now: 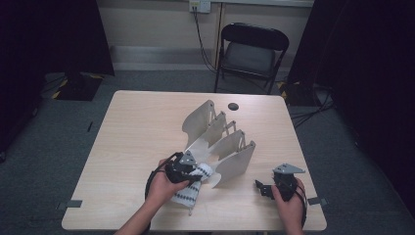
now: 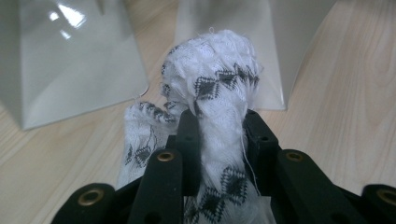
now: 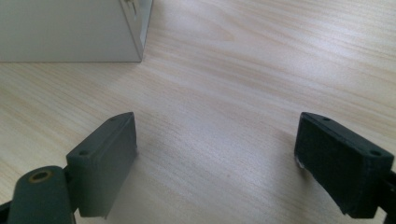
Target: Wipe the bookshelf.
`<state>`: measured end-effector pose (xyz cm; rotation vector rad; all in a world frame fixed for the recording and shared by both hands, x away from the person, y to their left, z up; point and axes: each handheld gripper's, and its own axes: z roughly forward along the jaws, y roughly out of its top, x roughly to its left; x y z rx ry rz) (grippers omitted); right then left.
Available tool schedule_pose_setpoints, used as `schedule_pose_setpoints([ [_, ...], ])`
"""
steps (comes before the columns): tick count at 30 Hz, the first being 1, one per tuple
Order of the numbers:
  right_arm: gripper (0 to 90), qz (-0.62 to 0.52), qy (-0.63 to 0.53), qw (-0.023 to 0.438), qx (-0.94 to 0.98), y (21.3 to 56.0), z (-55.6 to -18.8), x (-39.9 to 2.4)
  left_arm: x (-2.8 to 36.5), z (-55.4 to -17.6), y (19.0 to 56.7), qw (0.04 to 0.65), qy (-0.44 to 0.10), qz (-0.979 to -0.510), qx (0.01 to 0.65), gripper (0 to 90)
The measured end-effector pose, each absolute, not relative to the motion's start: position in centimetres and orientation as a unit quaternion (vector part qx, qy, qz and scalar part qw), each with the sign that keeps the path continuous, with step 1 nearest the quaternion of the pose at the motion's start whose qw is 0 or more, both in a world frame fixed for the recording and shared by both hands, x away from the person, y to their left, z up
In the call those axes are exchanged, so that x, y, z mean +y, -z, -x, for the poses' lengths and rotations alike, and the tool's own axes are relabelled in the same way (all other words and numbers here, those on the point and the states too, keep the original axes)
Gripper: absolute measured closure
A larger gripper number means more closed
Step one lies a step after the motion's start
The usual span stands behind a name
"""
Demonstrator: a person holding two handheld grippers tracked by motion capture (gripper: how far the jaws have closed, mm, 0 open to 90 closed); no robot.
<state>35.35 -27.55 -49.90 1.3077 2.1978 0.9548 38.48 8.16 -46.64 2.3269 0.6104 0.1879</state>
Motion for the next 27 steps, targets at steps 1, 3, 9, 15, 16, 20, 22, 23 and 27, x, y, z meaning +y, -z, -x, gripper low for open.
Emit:
schedule_pose_setpoints([
  [1,12.4,-0.469,-0.342,0.204,0.788,49.9,-35.4,-27.5,7.8,-38.5,46.7,0.362,-0.072,-0.899,0.235,68.1],
  [3,12.4,-0.469,-0.342,0.204,0.788,49.9,-35.4,-27.6,7.3,-38.5,46.9,0.371,-0.068,-0.895,0.238,58.9],
  [9,12.5,-0.469,-0.342,0.205,0.788,49.9,-35.4,-27.5,7.1,-38.2,47.1,0.379,-0.064,-0.884,0.265,37.5],
  [15,12.5,-0.469,-0.342,0.205,0.788,49.9,-35.3,-27.5,8.3,-37.1,46.5,0.36,-0.077,-0.881,0.296,23.1],
  [16,12.5,-0.469,-0.342,0.205,0.788,49.9,-35.3,-27.5,8.5,-36.9,46.6,0.356,-0.078,-0.882,0.3,21.3],
  [20,12.5,-0.469,-0.342,0.205,0.788,49.9,-35.3,-27.5,9.1,-36.0,47.2,0.348,-0.08,-0.884,0.303,19.2],
  [22,12.5,-0.469,-0.342,0.205,0.788,49.9,-35.3,-27.5,9.1,-35.6,47.5,0.347,-0.077,-0.885,0.302,17.3],
  [23,12.4,-0.469,-0.342,0.205,0.788,49.9,-35.3,-27.5,9.1,-35.5,47.7,0.347,-0.077,-0.885,0.302,16.0],
  [27,12.5,-0.469,-0.342,0.205,0.788,49.9,-35.4,-27.5,8.9,-35.3,48.2,0.342,-0.081,-0.887,0.301,15.9],
])
